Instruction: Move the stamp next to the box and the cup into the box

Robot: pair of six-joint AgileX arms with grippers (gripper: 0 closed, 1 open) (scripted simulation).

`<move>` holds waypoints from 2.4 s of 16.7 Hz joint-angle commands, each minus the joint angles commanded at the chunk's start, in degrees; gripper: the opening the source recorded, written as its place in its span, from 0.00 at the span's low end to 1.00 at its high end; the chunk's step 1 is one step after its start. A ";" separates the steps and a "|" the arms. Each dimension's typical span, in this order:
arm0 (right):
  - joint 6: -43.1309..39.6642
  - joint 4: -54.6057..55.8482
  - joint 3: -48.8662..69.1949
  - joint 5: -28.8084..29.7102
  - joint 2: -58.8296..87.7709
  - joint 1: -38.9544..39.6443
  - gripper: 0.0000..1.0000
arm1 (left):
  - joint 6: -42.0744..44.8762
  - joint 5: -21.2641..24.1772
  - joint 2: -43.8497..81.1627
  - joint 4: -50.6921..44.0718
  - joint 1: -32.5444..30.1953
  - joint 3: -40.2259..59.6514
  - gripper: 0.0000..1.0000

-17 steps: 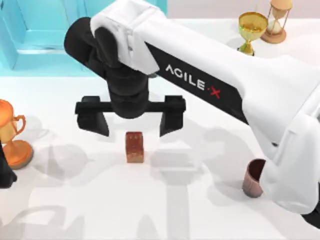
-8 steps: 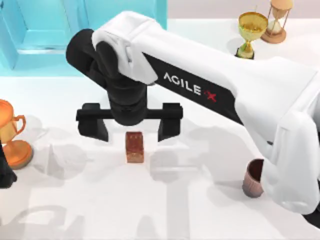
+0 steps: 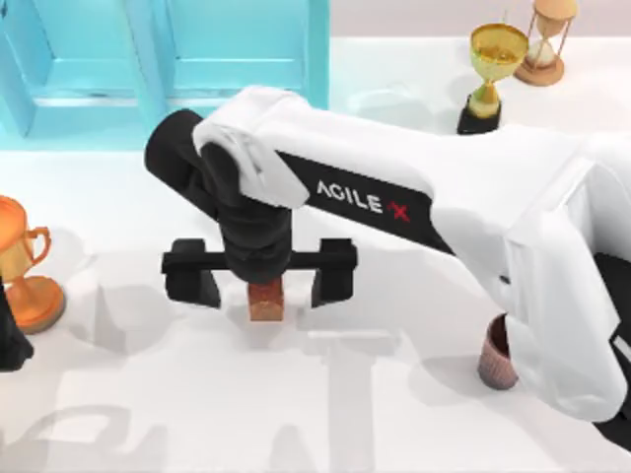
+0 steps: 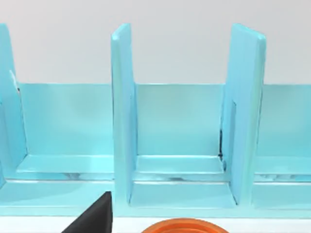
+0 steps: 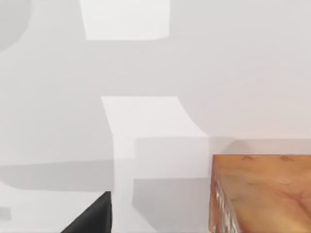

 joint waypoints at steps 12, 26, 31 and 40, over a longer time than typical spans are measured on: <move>0.00 0.00 0.00 0.00 0.00 0.00 0.25 | 0.00 0.00 0.00 0.00 0.00 0.00 1.00; -0.39 -0.20 -0.84 0.00 -0.99 -0.17 0.00 | 0.00 0.00 0.00 0.00 0.00 0.00 1.00; -4.40 -2.51 -8.85 -0.45 -11.89 -4.19 0.00 | 0.00 0.00 0.00 0.00 0.00 0.00 1.00; -8.68 -5.32 -17.16 -0.84 -23.03 -8.34 0.00 | 0.00 0.00 0.00 0.00 0.00 0.00 1.00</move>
